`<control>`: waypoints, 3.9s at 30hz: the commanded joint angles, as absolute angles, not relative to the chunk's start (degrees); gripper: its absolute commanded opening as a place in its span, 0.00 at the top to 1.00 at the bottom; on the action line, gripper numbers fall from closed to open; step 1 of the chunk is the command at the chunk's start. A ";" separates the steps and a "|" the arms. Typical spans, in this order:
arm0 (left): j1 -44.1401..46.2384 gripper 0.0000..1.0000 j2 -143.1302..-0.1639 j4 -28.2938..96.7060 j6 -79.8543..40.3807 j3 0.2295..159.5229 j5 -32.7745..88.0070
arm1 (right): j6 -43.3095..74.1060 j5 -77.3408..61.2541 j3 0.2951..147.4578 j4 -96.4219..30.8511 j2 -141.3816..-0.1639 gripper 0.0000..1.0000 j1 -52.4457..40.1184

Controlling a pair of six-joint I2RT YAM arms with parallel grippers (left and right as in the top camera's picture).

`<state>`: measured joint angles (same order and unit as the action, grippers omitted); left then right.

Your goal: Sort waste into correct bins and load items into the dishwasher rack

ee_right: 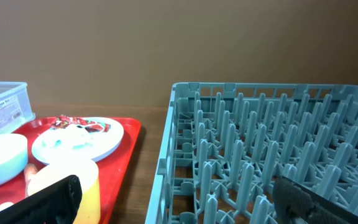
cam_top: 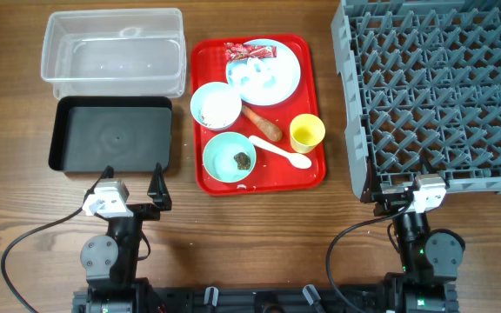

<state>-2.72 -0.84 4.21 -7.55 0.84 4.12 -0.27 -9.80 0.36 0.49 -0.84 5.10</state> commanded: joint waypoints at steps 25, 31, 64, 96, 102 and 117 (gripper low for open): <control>-2.35 0.00 -0.16 4.12 -6.81 0.34 3.09 | 0.19 -8.99 0.30 0.78 -0.97 0.00 4.71; -2.35 0.00 -0.16 4.12 -6.81 0.34 3.09 | 5.58 -9.04 0.30 0.78 -0.97 0.00 4.71; -2.33 0.00 -69.36 36.38 -1.69 79.53 9.17 | 3.18 -19.42 54.78 -5.48 -55.24 0.00 4.71; 24.91 0.00 -145.75 44.51 14.79 129.97 -0.34 | 5.98 -27.86 73.54 -38.89 -71.81 0.00 4.71; 22.90 0.01 -146.85 44.36 14.76 129.97 0.27 | 6.00 -27.77 73.54 -38.85 -71.81 0.01 4.71; 24.84 0.96 -144.55 48.90 2.55 129.86 3.57 | 6.02 -26.55 73.54 -39.07 -71.81 0.00 4.71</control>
<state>25.15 -146.43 48.38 10.92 128.86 2.87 5.32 -26.96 72.49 -39.05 -71.42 5.10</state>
